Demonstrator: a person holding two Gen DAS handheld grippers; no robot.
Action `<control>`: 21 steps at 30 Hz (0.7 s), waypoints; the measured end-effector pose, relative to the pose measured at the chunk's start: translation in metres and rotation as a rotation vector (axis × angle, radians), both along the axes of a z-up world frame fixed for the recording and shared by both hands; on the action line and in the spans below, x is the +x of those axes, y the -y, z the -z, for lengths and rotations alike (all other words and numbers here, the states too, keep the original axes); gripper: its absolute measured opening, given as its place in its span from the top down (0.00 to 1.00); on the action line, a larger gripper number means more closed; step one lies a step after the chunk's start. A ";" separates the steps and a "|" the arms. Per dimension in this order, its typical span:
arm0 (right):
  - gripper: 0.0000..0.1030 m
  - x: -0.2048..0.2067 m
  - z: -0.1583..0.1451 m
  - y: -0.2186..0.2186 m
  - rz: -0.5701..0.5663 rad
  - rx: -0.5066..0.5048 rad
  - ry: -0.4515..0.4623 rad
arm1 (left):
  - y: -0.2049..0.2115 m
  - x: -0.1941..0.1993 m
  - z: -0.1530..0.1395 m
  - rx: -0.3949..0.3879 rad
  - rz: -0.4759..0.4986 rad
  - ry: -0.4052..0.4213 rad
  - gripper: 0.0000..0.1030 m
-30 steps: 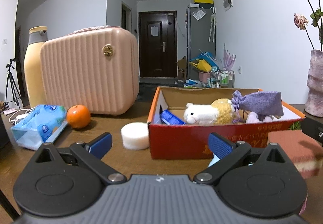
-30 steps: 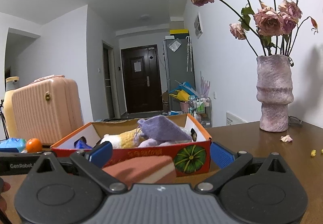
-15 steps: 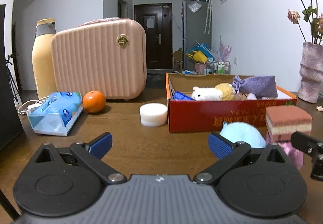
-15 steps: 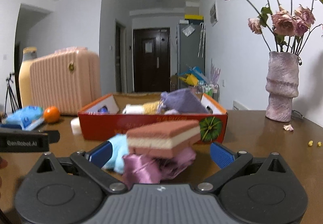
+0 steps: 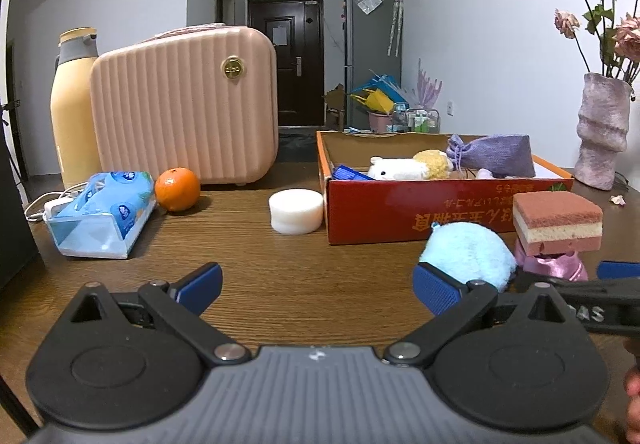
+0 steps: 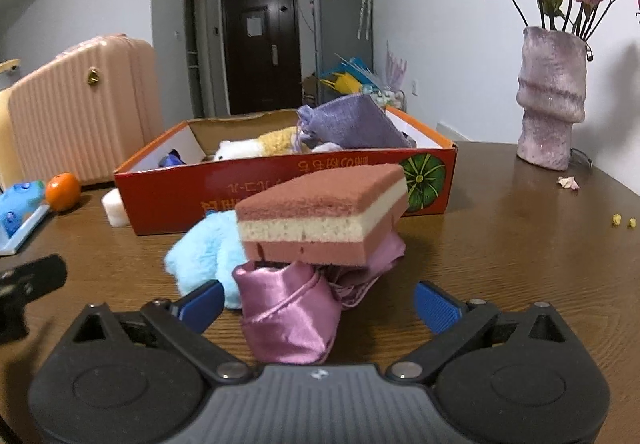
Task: Organize soft objects
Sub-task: 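Reach the right gripper to the pink-and-cream layered sponge and close on it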
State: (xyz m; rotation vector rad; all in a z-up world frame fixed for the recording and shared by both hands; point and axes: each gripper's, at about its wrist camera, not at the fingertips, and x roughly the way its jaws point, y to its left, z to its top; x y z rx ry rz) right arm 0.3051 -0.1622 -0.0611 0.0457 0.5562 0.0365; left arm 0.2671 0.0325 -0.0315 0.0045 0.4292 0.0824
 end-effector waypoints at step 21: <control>0.69 0.001 -0.005 0.018 -0.043 0.182 -0.002 | 0.000 0.002 0.000 -0.021 0.016 -0.018 0.00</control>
